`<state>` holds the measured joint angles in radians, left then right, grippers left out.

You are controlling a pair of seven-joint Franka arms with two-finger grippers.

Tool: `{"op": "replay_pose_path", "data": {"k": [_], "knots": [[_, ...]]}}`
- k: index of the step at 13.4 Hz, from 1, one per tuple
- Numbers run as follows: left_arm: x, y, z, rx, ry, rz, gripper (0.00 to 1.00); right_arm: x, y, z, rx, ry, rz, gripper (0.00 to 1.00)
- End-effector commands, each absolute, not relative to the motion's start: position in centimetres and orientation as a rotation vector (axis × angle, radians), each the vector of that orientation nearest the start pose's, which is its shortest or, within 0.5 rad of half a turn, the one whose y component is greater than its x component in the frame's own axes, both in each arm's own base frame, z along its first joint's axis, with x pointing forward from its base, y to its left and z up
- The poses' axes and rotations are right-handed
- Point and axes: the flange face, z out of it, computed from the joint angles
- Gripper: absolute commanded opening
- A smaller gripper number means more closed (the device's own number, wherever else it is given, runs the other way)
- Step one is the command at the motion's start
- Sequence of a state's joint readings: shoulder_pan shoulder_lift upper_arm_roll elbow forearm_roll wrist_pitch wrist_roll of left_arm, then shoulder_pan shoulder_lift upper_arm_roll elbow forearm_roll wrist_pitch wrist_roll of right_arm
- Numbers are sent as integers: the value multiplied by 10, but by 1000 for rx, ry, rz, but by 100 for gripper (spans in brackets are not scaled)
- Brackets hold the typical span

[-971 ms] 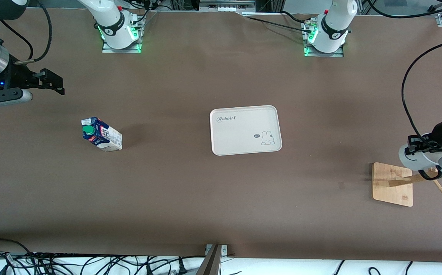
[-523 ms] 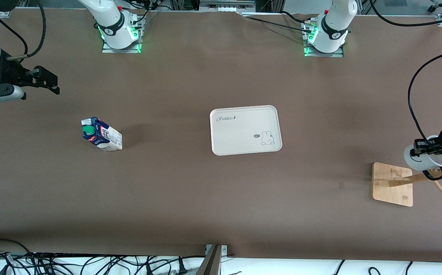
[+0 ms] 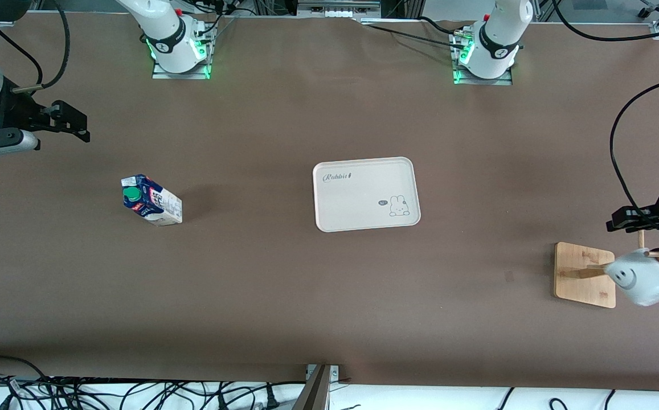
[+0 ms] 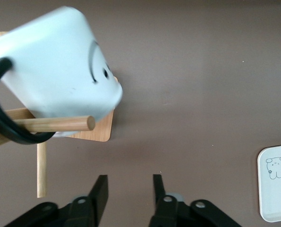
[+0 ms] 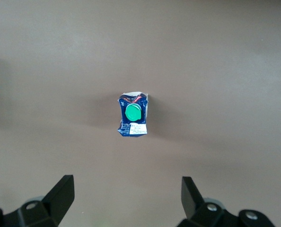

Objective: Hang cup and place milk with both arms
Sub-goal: 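Hook the mug handle onto a stand peg with the left gripper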

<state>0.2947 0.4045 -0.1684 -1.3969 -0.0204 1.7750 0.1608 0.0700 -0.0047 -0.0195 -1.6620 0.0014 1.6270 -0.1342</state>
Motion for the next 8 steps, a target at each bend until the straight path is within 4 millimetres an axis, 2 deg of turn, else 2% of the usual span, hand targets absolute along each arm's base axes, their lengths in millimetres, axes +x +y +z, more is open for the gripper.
{"op": "replay_pose_path", "data": {"k": [1,6,8], "knots": [[670,88,487,-3254,-7,6,100,556,26,593,-3133,-309,56,100],[665,19,507,-3234,-70,85,100,556,29,593,-3131,-316,56,100],[663,-8,513,-3229,-36,117,100,556,30,593,-3131,-319,56,100]]}}
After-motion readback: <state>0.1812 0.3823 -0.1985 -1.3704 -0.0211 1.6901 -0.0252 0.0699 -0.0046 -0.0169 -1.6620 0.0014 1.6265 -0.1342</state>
